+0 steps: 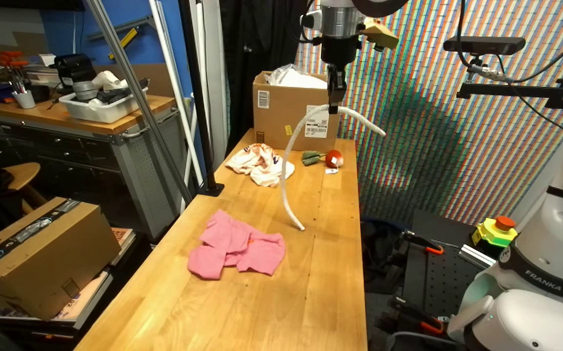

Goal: Move all the objects in the middle of the table to the right

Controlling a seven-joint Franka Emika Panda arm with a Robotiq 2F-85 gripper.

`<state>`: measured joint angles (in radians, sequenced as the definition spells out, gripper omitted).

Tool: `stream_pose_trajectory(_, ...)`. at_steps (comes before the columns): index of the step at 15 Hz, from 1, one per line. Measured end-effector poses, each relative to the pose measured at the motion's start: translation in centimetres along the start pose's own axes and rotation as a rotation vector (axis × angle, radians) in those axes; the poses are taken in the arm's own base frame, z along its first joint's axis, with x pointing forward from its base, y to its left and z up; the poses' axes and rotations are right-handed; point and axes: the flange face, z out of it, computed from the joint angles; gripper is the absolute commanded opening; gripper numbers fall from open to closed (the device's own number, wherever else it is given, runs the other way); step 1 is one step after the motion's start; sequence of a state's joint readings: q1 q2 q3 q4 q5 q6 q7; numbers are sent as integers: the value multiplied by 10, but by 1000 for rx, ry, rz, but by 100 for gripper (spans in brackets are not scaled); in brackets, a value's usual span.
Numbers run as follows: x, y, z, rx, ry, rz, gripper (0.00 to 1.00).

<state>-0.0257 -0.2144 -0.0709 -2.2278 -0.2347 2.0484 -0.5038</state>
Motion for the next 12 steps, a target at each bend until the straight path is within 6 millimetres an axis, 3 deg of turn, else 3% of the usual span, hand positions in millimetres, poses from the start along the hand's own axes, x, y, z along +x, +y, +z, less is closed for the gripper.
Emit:
stream_pose_trajectory(4, -9, 2, 18, 10, -45, 29, 5)
stream_pose_trajectory(12, -10, -14, 65, 65, -162, 38, 5)
